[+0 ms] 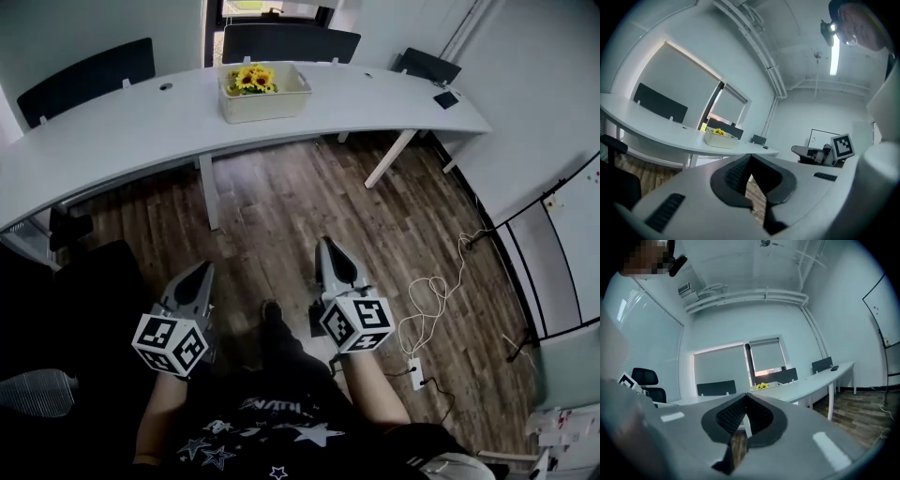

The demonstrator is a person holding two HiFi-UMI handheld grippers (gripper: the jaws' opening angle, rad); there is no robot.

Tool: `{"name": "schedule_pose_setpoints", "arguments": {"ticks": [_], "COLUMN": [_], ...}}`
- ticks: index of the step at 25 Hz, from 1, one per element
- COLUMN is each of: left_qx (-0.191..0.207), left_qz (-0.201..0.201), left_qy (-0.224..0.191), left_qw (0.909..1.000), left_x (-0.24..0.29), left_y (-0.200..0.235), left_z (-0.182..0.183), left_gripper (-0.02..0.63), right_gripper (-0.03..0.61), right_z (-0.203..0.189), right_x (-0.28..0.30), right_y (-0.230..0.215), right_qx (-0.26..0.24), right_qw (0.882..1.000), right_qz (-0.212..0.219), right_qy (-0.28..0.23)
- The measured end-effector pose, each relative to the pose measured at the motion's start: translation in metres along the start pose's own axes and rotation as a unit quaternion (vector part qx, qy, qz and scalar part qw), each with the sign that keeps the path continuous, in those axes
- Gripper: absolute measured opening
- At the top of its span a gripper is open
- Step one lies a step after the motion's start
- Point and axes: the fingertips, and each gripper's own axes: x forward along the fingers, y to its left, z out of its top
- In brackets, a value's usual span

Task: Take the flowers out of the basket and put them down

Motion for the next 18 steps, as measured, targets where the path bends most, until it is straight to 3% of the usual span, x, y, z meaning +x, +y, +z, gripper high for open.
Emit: {"name": "schedule_pose_setpoints", "arguments": {"ticks": [6, 11, 18], "left_qx": [0.013, 0.019, 0.025], "left_qz": [0.017, 0.035, 0.058], "left_qy": [0.004, 0.013, 0.024], "left_qw": [0.9998, 0.9991, 0.9977], "left_x": [0.025, 0.054, 0.117], "left_y": [0.016, 0.035, 0.066], "left_z": [0.008, 0.008, 0.037], "left_gripper": [0.009, 0.009, 0.009], "right_gripper": [0.003, 0.003, 0.003], "right_z": [-0.013, -0.028, -0.011], "right_x": [0.032, 0.076, 0.151], "right_y": [-0.016, -0.032, -0.066], "right_qx": [-0.013, -0.002, 0.000], "right_qw": [1.000, 0.999, 0.998], "right_qz": [-0.007, 0.013, 0.029], "right_qy": [0.026, 0.046, 0.049]}}
